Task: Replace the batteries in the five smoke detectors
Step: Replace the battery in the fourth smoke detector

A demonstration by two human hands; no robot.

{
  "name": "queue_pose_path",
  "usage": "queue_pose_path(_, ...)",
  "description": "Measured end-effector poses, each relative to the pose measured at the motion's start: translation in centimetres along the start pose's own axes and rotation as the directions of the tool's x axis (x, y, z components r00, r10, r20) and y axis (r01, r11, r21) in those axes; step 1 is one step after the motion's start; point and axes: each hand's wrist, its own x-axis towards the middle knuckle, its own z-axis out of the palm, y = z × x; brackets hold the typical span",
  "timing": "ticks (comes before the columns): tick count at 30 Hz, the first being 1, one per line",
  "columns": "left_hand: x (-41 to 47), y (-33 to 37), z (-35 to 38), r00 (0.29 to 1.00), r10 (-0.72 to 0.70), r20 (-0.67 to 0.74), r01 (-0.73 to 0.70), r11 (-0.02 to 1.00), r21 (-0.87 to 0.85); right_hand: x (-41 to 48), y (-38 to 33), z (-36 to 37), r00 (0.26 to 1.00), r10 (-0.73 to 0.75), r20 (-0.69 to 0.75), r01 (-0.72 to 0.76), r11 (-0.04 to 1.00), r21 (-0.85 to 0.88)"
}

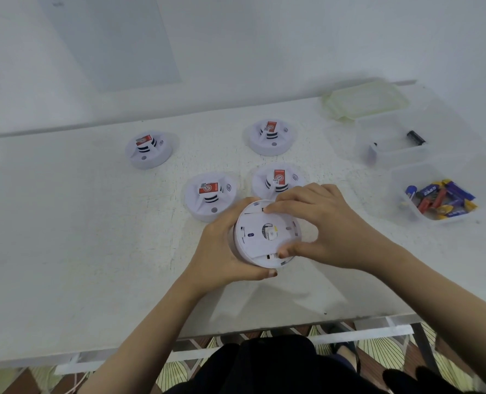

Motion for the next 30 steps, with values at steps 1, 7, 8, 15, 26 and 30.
queue_pose_path(1,0.0,0.0,0.0,1.000,0.000,0.004,0.000,1.000,0.001,0.0,0.1,-0.1,1.000,-0.002,0.010,0.002,1.000,0.006)
queue_pose_path(7,0.0,0.3,0.1,1.000,0.012,-0.011,-0.012,1.000,-0.009,-0.3,-0.3,-0.7,0.999,-0.042,0.021,0.043,0.997,-0.061)
queue_pose_path(8,0.0,0.3,0.2,1.000,0.020,-0.015,-0.021,1.000,-0.006,-0.2,-0.5,-0.8,0.999,-0.040,0.013,0.041,0.997,-0.066)
queue_pose_path(15,0.0,0.5,0.4,1.000,0.022,-0.002,-0.022,1.000,-0.016,0.0,-0.4,-1.0,0.998,-0.040,-0.044,0.036,0.996,-0.085)
queue_pose_path(26,0.1,1.4,0.2,0.999,0.042,-0.008,-0.043,0.997,-0.057,-0.4,-0.5,-1.4,0.994,0.001,-0.105,0.001,1.000,0.023)
queue_pose_path(30,0.2,1.5,-0.3,1.000,0.023,0.017,-0.022,0.997,-0.074,-0.3,-0.2,-1.9,0.999,0.003,-0.038,0.000,0.997,0.074)
